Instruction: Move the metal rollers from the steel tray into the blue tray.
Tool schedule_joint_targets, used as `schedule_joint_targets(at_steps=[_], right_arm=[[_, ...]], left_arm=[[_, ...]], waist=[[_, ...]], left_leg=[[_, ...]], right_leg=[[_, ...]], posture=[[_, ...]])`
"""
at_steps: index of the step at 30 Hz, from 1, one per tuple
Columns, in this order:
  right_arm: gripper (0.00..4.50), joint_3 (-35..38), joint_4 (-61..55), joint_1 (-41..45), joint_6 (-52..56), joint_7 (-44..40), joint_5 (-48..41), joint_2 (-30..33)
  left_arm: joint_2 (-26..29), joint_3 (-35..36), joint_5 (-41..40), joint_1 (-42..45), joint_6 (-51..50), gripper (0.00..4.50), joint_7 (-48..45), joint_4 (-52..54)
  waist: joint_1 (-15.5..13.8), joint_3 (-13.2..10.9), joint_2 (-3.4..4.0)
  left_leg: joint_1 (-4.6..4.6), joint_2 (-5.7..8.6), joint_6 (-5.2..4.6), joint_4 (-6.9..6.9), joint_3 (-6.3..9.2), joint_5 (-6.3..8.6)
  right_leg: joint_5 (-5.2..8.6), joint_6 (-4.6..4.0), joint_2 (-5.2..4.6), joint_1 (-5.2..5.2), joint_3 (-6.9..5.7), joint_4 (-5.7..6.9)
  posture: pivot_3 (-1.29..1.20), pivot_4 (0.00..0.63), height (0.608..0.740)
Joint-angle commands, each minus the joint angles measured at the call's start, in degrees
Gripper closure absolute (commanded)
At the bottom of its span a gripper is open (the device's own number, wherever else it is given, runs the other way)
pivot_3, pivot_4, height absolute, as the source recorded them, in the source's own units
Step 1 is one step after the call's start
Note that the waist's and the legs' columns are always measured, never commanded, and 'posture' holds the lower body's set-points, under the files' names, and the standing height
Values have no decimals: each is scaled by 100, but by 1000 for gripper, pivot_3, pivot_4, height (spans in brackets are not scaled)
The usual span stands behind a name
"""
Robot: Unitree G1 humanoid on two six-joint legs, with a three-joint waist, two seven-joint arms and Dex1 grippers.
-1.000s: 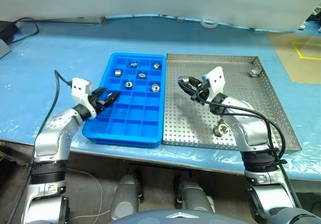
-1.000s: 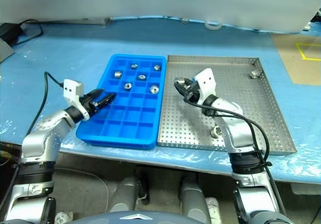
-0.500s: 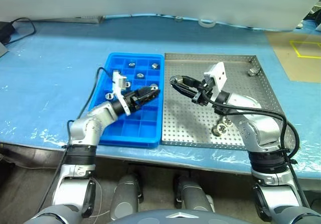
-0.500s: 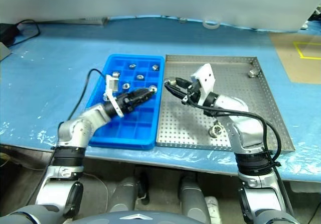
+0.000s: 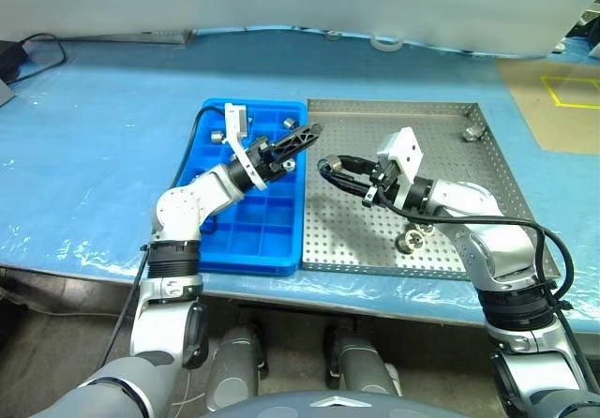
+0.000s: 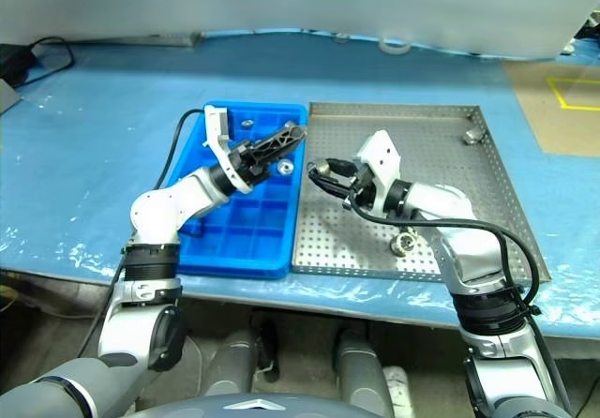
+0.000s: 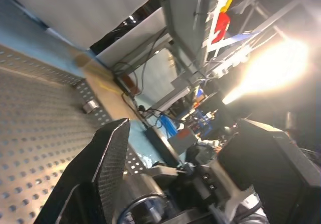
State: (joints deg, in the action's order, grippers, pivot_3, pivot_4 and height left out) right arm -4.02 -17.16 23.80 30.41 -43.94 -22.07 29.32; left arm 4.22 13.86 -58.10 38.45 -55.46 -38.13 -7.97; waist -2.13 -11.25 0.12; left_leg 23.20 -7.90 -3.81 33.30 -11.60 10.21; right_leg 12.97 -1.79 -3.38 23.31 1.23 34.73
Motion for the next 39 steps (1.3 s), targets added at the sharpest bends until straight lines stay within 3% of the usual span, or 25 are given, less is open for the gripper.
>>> schedule_joint_targets(at_steps=[1,11,39], right_arm=[[3337,-10,-257,152,-298,-69,129,112],[3337,-270,-204,368,-807,-293,613,351],[3337,-161,-234,563,-728,40,630,92]], left_arm=[[-49,-120,-104,80,-170,904,119,90],[288,31,70,352,-214,904,222,-631],[-33,-405,435,353,-202,904,-13,-766]], waist=[[0,0,0],[70,0,-1],[128,0,-1]], left_leg=[[0,0,0,1,0,0],[2,0,-3,1,0,-1],[1,0,-10,7,1,0]], right_leg=[[0,0,0,0,0,1],[0,0,1,1,0,2],[0,0,0,-2,0,4]], posture=[[-179,150,740],[-182,150,740],[-211,150,740]])
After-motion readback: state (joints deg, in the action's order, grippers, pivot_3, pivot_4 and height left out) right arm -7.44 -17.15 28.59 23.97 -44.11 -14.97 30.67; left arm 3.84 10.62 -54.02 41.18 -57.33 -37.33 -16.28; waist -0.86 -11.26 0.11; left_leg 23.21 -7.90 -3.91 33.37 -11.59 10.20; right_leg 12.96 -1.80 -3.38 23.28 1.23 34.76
